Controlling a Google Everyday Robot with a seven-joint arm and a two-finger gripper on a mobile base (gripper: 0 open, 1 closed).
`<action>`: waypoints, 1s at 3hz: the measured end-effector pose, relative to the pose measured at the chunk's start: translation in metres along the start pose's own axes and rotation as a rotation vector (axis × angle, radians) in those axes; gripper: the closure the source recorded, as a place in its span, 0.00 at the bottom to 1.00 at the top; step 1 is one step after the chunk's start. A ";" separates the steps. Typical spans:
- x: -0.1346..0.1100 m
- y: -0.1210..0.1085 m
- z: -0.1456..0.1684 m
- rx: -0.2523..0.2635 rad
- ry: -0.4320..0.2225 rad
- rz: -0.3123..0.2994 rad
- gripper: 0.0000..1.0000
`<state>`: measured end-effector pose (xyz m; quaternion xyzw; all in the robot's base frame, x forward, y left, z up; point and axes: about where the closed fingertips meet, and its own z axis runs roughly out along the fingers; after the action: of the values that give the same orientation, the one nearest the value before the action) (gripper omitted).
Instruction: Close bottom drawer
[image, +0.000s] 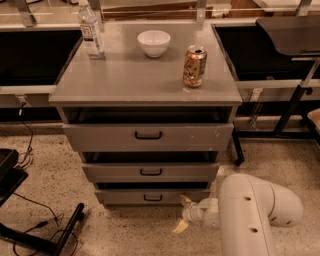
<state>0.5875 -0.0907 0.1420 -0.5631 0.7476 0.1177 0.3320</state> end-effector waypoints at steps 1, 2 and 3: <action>0.000 0.000 0.000 0.000 0.000 0.000 0.19; 0.000 0.002 -0.003 0.009 -0.023 0.007 0.42; -0.003 0.011 -0.031 0.028 -0.023 -0.017 0.66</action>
Offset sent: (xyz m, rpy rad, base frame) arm -0.0071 -0.0057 0.0066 0.0475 -0.0272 -0.0185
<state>0.5665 -0.1017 0.1645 -0.5633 0.7406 0.1109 0.3492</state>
